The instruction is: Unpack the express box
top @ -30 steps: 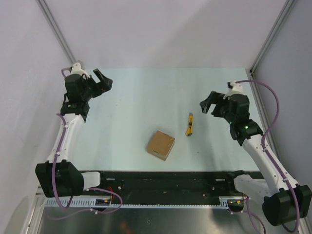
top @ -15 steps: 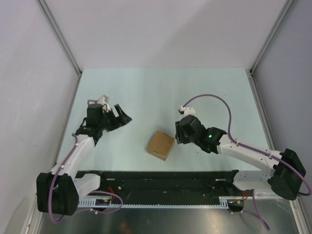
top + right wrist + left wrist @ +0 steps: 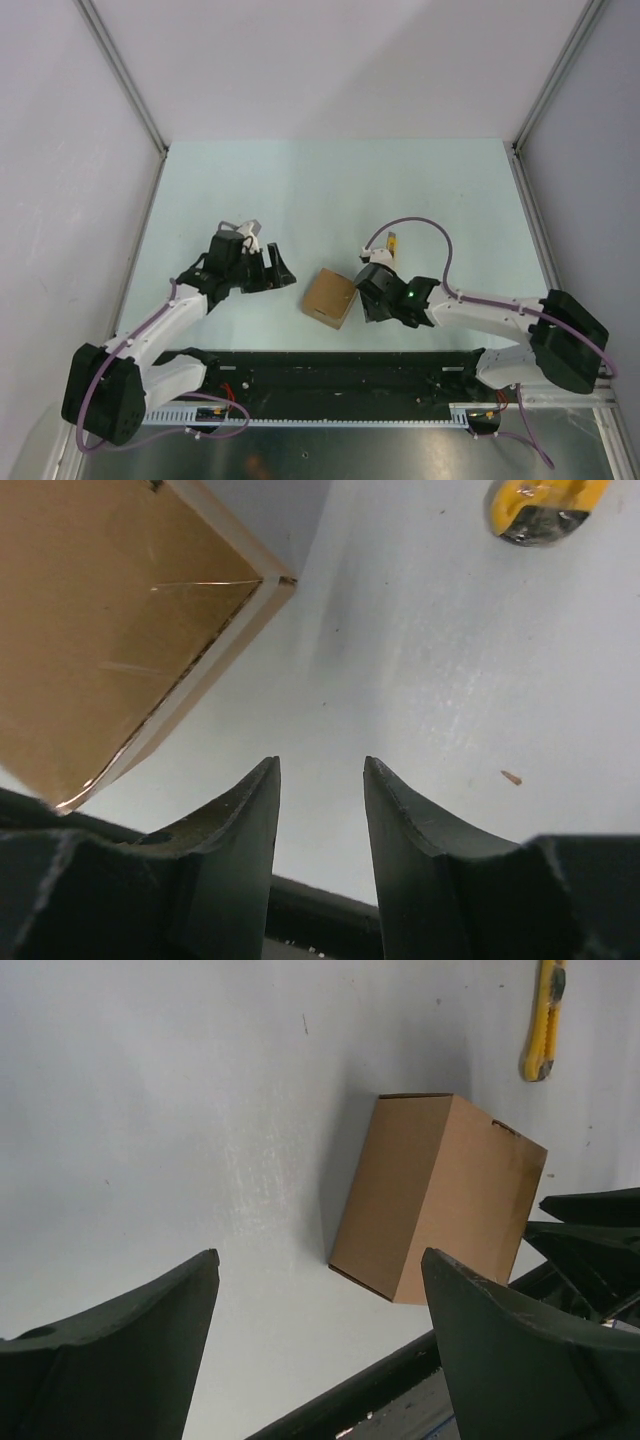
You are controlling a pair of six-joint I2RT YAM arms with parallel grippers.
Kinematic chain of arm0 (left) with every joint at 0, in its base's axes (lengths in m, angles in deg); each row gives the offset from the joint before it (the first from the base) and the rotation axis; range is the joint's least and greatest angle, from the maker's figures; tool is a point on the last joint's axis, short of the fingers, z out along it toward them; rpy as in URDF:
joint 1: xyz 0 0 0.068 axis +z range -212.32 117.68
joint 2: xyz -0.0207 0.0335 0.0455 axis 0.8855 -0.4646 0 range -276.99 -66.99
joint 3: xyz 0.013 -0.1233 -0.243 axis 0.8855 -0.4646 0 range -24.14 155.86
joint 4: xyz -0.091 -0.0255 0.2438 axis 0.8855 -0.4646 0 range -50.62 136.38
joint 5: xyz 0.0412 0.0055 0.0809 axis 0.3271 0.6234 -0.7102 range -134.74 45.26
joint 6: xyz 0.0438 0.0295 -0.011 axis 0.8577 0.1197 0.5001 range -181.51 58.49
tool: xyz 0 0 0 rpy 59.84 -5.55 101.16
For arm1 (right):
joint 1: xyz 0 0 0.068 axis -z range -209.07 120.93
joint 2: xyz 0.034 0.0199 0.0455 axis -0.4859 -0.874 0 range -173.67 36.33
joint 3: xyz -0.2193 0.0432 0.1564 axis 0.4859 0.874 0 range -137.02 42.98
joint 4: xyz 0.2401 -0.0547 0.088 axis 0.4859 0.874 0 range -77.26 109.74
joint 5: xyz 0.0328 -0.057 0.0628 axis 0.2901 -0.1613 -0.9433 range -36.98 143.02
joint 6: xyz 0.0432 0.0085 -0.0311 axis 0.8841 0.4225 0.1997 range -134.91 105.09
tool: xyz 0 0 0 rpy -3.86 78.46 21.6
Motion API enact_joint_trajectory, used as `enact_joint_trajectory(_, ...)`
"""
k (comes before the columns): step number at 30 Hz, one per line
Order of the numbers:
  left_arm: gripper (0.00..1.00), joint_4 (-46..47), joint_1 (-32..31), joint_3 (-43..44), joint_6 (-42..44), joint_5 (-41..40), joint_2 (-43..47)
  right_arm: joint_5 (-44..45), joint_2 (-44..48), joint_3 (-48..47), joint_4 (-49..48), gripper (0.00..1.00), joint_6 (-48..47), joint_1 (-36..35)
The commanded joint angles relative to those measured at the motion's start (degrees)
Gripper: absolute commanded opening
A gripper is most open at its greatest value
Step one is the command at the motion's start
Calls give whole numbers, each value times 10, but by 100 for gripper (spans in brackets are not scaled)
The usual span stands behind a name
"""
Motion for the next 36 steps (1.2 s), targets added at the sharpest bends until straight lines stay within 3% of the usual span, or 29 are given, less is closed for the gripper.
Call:
enact_joint_trajectory(1, 88, 2, -10, 8, -2, 21, -21, -23, -37, 9, -80, 45, -27, 24)
enact_joint_trajectory(8, 90, 2, -13, 10, 3, 60, -38, -87, -66, 9, -193, 47, -53, 82)
enact_joint_trajectory(20, 91, 2, -27, 19, -21, 43, -84, -153, -127, 0, -309, 48, -86, 123)
enact_joint_trajectory(26, 92, 2, -27, 22, -28, 9, -68, -134, -124, -12, -290, 53, -76, 148)
enact_joint_trajectory(36, 95, 3, -27, 48, -8, -29, 1, 2, -40, -22, -186, 69, -52, 203)
